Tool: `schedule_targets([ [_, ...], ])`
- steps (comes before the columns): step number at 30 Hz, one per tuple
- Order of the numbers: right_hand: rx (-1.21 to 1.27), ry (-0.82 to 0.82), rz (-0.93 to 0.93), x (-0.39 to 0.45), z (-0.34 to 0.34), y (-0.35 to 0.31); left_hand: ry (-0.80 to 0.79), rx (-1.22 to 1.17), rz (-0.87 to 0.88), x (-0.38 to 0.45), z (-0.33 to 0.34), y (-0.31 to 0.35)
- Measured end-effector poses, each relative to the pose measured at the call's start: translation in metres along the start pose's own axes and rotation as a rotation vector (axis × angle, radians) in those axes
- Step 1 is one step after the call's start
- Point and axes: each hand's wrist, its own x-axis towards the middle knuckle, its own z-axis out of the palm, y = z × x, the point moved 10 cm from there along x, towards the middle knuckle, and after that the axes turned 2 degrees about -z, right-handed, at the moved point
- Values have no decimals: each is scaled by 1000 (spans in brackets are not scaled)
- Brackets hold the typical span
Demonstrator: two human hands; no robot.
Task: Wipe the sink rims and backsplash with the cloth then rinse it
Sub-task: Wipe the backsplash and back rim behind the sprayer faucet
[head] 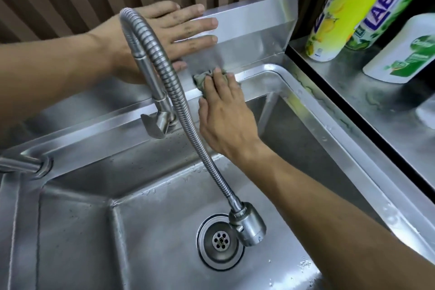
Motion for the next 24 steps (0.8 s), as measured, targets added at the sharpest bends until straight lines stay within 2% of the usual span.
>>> schedule_targets([
  [2, -58, 13, 49, 5, -7, 25, -14, 27, -6, 4, 4, 0],
  [5, -145, 25, 319, 12, -17, 68, -13, 19, -38, 1, 6, 1],
  [6, -162, 30, 335, 12, -17, 64, -13, 18, -43, 1, 6, 3],
  [8, -133, 25, 215, 11, -5, 28, -11, 23, -38, 1, 4, 3],
  [11, 58, -30, -33, 1, 18, -24, -27, 28, -44, 1, 4, 3],
  [13, 102, -32, -132, -1, 13, -27, -43, 31, -46, 1, 5, 3],
  [16, 32, 49, -216, 3, -4, 1, -37, 31, -46, 1, 5, 4],
  [18, -86, 33, -143, 9, -7, 28, -28, 31, -53, 1, 4, 4],
  [20, -205, -36, 24, 17, -4, 54, -22, 19, -51, 2, 3, 4],
  [24, -208, -120, 371, 29, -11, 85, 4, 11, -49, 3, -2, 3],
])
